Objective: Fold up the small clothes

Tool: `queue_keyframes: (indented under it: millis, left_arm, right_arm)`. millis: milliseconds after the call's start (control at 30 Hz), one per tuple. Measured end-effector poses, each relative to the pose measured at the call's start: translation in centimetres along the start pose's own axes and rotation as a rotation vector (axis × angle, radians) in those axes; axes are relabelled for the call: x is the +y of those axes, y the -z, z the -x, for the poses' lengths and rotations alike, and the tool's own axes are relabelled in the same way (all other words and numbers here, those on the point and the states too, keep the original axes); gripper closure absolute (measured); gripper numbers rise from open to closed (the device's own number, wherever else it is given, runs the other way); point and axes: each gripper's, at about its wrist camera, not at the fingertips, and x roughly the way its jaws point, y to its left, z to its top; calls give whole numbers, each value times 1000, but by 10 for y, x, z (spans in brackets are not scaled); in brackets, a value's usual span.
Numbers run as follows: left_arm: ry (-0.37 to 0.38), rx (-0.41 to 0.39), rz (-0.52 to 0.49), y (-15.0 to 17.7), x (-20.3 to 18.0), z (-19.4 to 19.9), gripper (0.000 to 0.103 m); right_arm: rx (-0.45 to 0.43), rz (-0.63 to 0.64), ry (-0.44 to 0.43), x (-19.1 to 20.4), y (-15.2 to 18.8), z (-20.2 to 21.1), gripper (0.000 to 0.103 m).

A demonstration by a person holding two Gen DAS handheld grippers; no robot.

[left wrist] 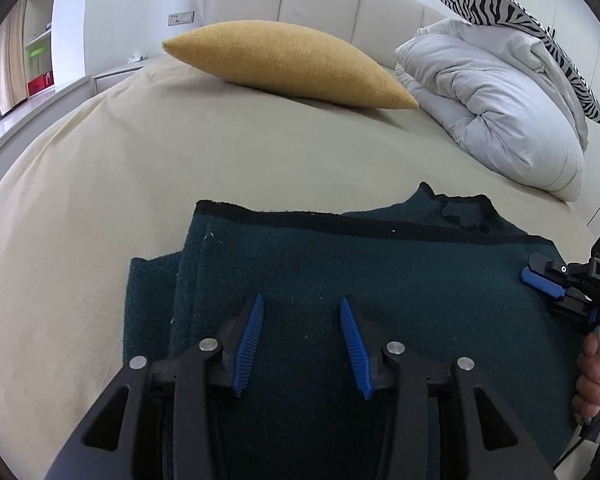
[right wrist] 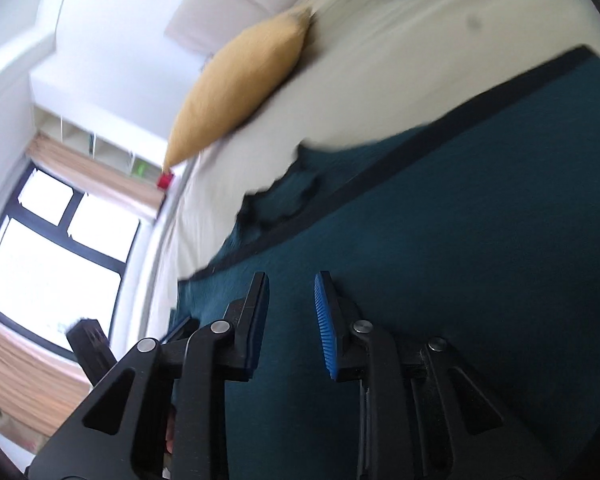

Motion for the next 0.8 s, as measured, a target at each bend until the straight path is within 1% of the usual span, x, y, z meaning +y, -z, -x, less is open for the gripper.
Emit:
queue_keyframes:
  millis: [33, 67, 133, 200, 267, 300, 333, 367, 400, 433, 467, 500, 567, 633, 667, 700, 733, 767, 800]
  left_arm:
    - [9, -2, 6, 1, 2, 1, 59]
    - [17, -5, 10, 1, 2, 1, 59]
    - [31, -7, 20, 2, 3, 3, 59]
    - [38, -4, 28, 0, 4, 2, 59]
    - [26, 6, 33, 0, 3, 6, 59]
    - [7, 14, 30, 1, 1, 10, 59]
    - [-19, 23, 24, 4, -4, 18, 59]
    - [-38, 31, 10, 8, -12, 29, 58]
    - [-29, 37, 2, 14, -18, 40, 58]
    - [-12, 33, -3, 21, -24, 51, 57]
    - [-5, 30, -12, 28, -30, 59, 53]
    - [-14, 37, -37, 36, -39, 65, 50]
    - [-41, 66, -91, 53, -51, 64, 50]
    - [-77, 70, -124, 65, -55, 62, 50]
    - [-87, 65, -133, 69, -55, 62, 50]
    - [-89, 64, -135, 71, -55, 63, 50]
    - [-91, 65, -136, 72, -55, 64, 50]
    - [-92, 68, -140, 72, -55, 64, 50]
    - [-92, 73, -143, 73, -55, 63, 50]
  right_arm:
    - [-37, -21, 17, -13, -3, 12, 82]
    - [-84, -64, 11, -33, -8, 30, 82]
    - [-153, -137, -16, -64, -13, 58, 90]
    - [-246, -186, 54, -83, -15, 91, 88]
    - [-303, -220, 124, -89, -13, 116, 86]
    - [-319, -231, 182, -88, -10, 130, 84]
    - [-329, -214, 210, -82, -5, 142, 81]
    - [-336, -192, 197, -75, 0, 148, 81]
    - [-336, -176, 158, -64, 9, 153, 81]
    - [-321, -167, 112, -53, 19, 157, 81]
    - [-297, -154, 68, -41, 27, 156, 81]
    - [-245, -110, -1, -20, 42, 147, 81]
    - [-127, -6, -38, 23, 71, 123, 81]
    - [12, 76, -94, 57, 99, 85, 81]
    - [72, 95, -108, 68, 112, 67, 81]
    - [110, 99, -101, 73, 124, 52, 81]
    - [150, 93, -84, 73, 131, 38, 81]
    - [188, 69, -42, 66, 138, 24, 82]
    - [182, 47, -27, 58, 141, 20, 85]
